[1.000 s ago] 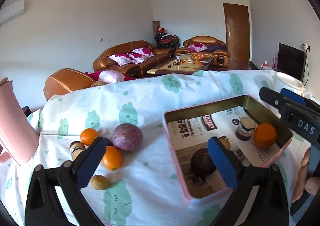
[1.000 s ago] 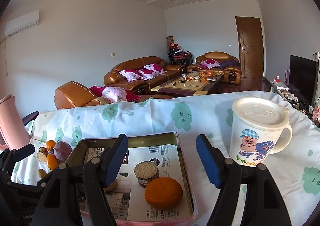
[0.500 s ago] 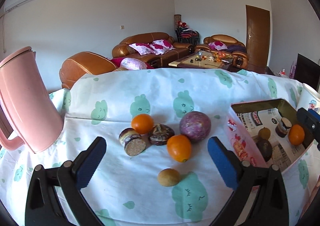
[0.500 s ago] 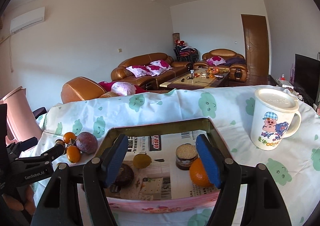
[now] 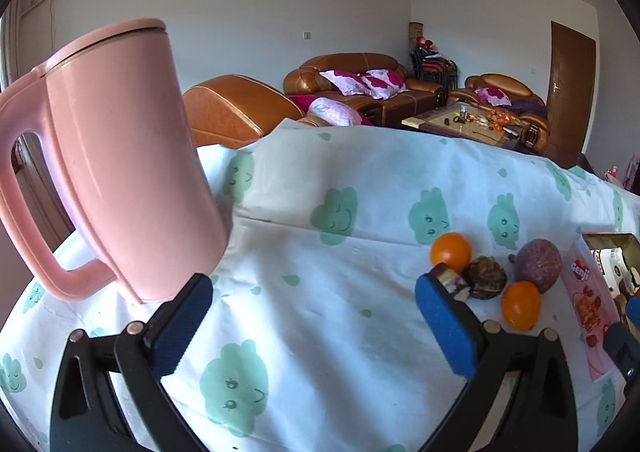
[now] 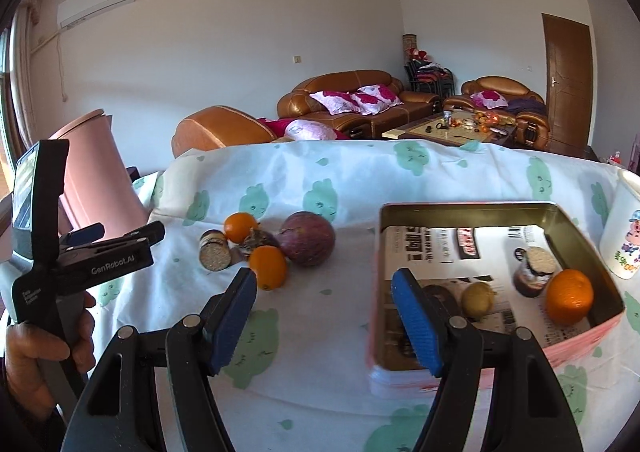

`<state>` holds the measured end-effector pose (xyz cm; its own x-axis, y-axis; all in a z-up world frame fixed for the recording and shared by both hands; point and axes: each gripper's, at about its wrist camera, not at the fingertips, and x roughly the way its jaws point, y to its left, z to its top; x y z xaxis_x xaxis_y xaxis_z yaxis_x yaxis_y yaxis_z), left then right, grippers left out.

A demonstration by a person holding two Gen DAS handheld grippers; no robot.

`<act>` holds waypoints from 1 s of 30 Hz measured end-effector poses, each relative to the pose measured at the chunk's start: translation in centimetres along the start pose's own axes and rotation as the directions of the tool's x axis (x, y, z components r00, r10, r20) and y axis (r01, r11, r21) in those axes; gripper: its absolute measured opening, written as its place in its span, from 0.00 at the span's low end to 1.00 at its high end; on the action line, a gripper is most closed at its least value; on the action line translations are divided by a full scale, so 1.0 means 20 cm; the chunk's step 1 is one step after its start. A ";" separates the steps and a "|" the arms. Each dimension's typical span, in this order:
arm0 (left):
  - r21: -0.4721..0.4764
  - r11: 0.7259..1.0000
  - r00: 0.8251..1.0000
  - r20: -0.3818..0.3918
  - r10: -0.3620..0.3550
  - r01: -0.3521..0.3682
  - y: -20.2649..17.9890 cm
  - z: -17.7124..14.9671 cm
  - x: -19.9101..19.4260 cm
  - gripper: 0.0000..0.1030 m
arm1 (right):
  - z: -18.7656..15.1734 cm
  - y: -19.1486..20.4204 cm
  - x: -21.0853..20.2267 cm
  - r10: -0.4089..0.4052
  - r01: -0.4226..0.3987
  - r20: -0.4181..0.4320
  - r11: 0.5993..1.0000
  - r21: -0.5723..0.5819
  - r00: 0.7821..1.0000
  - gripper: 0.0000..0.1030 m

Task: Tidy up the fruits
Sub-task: 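Move both open tools back toward the remaining fruits, then grasp a small brown fruit with the right tool while the left tool grasps the cut cake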

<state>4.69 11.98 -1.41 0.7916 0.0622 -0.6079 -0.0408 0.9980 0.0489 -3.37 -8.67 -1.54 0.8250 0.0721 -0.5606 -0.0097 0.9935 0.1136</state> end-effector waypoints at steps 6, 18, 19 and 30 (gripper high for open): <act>-0.046 0.999 0.999 -0.036 0.012 -0.013 0.10 0.01 0.04 1.00 | -0.01 0.22 0.18 0.069 -0.076 -0.152 0.996 -0.039 0.986 0.50; -0.035 0.999 0.999 -0.049 0.003 -0.005 0.10 0.02 0.05 1.00 | -0.04 0.32 0.40 0.076 -0.084 -0.308 0.996 -0.012 0.948 0.39; -0.034 0.999 0.999 -0.050 0.002 -0.004 0.10 0.02 0.05 1.00 | -0.04 0.32 0.40 0.075 -0.082 -0.305 0.997 -0.010 0.949 0.36; -0.061 0.991 0.993 -0.012 -0.118 0.117 0.09 -0.01 0.05 1.00 | 0.03 0.29 0.20 0.095 -0.101 -0.128 0.994 -0.042 0.987 0.29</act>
<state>5.26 13.74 -2.04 0.7832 -0.0559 -0.6192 0.0151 0.9974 -0.0709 0.20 -2.74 -2.66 0.7415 0.1765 -0.6473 -0.1168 0.9840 0.1346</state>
